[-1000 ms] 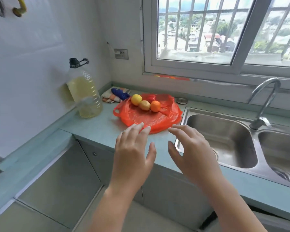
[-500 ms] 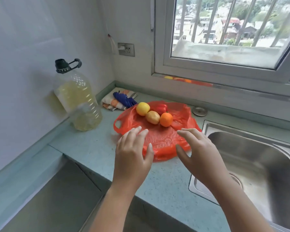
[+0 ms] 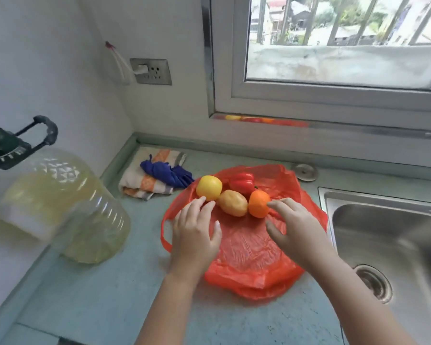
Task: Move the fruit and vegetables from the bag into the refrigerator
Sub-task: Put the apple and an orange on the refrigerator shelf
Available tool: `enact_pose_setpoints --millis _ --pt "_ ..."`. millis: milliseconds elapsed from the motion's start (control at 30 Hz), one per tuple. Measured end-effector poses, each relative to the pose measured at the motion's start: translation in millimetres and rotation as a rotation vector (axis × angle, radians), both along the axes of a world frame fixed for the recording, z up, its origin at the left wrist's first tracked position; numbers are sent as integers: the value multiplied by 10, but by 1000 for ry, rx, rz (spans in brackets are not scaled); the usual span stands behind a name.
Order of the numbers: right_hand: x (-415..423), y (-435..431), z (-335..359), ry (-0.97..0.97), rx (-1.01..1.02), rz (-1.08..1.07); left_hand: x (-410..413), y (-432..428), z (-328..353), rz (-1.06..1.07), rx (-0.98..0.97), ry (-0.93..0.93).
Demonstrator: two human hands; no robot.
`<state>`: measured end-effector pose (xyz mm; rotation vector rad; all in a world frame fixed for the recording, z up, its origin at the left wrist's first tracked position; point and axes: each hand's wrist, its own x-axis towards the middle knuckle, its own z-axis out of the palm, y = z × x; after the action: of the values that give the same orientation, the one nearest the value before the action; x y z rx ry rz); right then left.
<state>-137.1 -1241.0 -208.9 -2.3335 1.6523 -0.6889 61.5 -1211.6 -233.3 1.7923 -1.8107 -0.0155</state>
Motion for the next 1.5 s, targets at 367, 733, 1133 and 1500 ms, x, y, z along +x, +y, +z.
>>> enact_pose_setpoints --millis 367,733,1133,1500 --pt "91 -701 -372 83 206 -119 312 -963 -352 -119 176 89" --pt "107 -1215 -724 119 428 -80 488 -1552 -728 -242 302 -73" --pt "61 -1368 -889 53 628 -25 490 -1770 -835 -249 465 -207" --pt "53 -1258 -965 -47 717 -75 531 -1738 -824 -213 417 -227"
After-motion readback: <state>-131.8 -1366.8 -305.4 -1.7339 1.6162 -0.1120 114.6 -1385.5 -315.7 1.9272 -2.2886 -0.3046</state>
